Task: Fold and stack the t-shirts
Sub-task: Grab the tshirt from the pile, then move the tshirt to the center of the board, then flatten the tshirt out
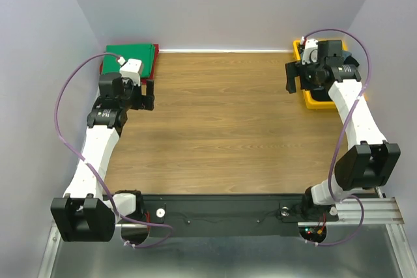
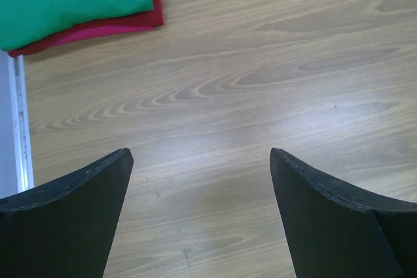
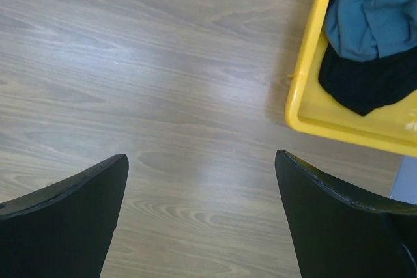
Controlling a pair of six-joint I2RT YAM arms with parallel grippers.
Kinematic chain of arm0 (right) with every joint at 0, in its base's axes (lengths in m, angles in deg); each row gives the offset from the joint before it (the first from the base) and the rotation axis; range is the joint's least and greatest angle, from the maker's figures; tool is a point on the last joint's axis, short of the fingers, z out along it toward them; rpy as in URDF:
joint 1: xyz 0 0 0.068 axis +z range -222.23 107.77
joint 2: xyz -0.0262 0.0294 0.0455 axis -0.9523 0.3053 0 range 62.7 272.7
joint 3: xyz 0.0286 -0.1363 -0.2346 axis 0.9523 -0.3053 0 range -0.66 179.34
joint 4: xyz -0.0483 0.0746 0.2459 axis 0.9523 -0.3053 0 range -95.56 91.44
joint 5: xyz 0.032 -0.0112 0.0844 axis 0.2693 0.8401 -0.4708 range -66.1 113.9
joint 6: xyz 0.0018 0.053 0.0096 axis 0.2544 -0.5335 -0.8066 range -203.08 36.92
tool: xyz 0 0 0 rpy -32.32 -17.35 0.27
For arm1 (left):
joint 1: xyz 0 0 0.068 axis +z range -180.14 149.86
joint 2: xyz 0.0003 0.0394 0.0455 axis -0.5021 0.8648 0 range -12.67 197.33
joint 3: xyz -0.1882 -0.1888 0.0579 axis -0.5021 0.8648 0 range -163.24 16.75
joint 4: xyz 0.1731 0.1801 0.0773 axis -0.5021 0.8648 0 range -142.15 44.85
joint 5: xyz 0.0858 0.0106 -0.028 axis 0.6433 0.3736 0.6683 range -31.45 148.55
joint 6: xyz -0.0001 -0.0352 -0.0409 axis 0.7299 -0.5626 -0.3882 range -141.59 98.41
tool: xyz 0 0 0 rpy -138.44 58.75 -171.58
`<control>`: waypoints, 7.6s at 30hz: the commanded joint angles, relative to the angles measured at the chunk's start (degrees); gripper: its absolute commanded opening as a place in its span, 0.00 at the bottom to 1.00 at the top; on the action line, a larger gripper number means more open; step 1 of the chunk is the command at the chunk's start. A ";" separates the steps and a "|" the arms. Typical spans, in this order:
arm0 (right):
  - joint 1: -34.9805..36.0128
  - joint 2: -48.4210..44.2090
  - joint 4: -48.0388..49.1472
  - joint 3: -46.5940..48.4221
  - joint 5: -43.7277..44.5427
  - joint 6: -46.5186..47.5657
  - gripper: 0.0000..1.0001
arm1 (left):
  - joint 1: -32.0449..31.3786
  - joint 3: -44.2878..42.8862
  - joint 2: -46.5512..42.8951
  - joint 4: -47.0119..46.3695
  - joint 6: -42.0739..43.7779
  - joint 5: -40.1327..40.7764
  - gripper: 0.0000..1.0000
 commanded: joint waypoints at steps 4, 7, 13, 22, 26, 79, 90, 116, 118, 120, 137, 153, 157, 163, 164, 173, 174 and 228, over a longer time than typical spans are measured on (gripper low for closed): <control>-7.22 10.77 -2.12 14.52 1.70 2.09 1.00 | -0.09 -1.11 1.06 -1.01 2.52 -4.87 0.99; -12.76 20.88 -2.12 27.88 3.97 4.20 1.00 | -0.09 -3.22 2.21 -0.04 1.91 -7.86 0.98; -13.83 40.46 -1.94 47.60 8.46 9.65 1.00 | -0.09 -6.91 4.85 1.54 1.03 -9.54 0.98; -13.92 56.40 8.59 55.01 12.16 11.50 1.00 | -0.09 -9.29 10.03 3.48 0.76 -7.87 0.98; -13.92 59.39 11.93 53.96 13.38 10.27 1.00 | -0.09 -8.94 11.35 3.74 1.03 -6.82 0.99; -5.04 -2.99 24.87 19.29 -46.63 -20.95 0.11 | 0.00 -15.18 4.50 4.36 -0.30 -11.73 0.98; -5.04 -1.51 5.27 -13.63 -24.59 8.59 1.00 | -2.28 -5.08 6.69 5.59 18.15 -17.19 0.99; -4.60 12.12 9.30 -19.17 -12.19 6.14 0.69 | -7.47 -1.55 30.43 0.66 27.40 -12.17 0.80; -4.60 12.21 10.71 -17.16 -9.48 4.56 0.66 | -6.50 -3.47 30.60 1.10 27.04 -13.31 0.80; -4.60 12.64 12.55 -15.40 -7.71 3.77 0.65 | -5.45 -5.15 31.31 1.54 26.78 -13.84 0.80; -3.63 26.53 14.84 -4.93 -3.93 7.36 0.72 | -1.40 -31.69 50.09 -2.23 18.61 -10.86 0.83; -3.19 26.80 14.93 -7.39 -3.92 8.60 0.68 | -1.58 -44.71 65.15 -1.18 15.09 -13.49 0.83; -3.28 21.45 12.22 -6.95 -5.51 7.63 0.68 | -1.76 -44.18 65.15 -1.27 15.35 -13.41 0.83; -4.25 19.24 7.73 -5.46 -5.43 8.68 0.68 | -1.76 -43.74 64.97 -1.18 15.44 -14.02 0.83; -4.25 19.50 7.46 -6.07 -4.55 9.03 0.68 | -1.84 -43.65 64.97 -1.27 15.44 -14.11 0.83; -4.51 22.22 7.99 -8.80 1.69 9.04 0.66 | -2.11 -43.39 64.97 -1.18 15.53 -13.76 0.83; -4.51 22.14 7.99 -9.06 2.13 8.78 0.66 | -2.11 -43.21 64.88 -1.18 15.62 -13.67 0.83; -4.60 15.90 11.50 42.88 4.95 8.51 0.01 | 4.22 -42.07 32.63 -18.31 4.90 -23.16 0.00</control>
